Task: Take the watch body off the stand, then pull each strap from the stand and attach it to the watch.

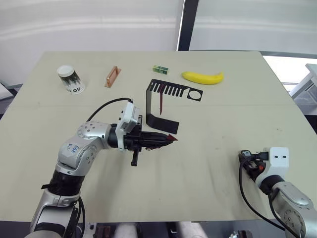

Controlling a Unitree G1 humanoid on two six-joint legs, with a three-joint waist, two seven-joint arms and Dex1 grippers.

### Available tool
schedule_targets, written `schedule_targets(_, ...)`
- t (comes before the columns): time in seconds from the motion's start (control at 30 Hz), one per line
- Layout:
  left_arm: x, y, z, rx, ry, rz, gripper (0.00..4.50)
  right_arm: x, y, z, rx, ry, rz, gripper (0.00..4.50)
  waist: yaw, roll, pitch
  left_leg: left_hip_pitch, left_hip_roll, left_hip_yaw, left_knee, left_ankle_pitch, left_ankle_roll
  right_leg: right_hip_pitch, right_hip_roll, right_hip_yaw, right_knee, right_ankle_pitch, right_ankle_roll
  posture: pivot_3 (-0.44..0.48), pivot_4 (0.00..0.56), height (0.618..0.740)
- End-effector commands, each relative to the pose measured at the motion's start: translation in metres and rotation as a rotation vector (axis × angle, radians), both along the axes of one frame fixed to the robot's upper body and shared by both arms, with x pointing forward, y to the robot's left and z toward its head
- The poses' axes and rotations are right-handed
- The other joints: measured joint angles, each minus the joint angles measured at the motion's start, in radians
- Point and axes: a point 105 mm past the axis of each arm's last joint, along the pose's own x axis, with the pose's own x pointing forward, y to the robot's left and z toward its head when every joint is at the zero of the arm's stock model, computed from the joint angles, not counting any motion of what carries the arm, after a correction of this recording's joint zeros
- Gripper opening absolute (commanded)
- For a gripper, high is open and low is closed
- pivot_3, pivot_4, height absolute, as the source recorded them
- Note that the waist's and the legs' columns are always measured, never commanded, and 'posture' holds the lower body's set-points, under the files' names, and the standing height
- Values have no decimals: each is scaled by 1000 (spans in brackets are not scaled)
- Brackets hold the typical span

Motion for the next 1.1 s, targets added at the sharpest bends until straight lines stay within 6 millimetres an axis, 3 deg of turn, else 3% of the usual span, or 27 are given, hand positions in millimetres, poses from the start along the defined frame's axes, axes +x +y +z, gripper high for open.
schedule_targets(0.03,-1,-1,7,-13,-37,-16,0,-2,-2,3,-10,-19,-13,2691,0,0,0,0,0,0,0,0,0,0,0,0,0,0,0,0,150,740)
schedule_targets(0.17,-1,-1,8,-15,-37,-17,0,-12,-5,6,-56,-37,-6,4471,0,0,0,0,0,0,0,0,0,0,0,0,0,0,0,0,150,740)
schedule_targets(0.57,0,-6,10,-21,-39,-25,0,-15,7,-3,66,-116,-109,4471,-1,0,0,0,0,0,0,0,0,0,0,0,0,0,0,0,150,740)
schedule_targets(0.87,-1,-7,9,-23,-41,-18,0,-6,7,-10,-16,-105,-162,4471,-2,0,0,0,0,0,0,0,0,0,0,0,0,0,0,0,150,740)
schedule_targets(0.97,0,-7,10,-22,-42,-14,0,-3,8,-11,-17,-104,-145,3727,-2,0,0,1,0,0,0,0,0,0,0,0,1,0,0,0,150,740)
schedule_targets(1.1,0,-7,10,-22,-44,-12,0,2,10,-12,-5,-106,-131,3727,-2,0,0,1,0,0,0,0,0,0,0,0,0,0,0,0,150,740)
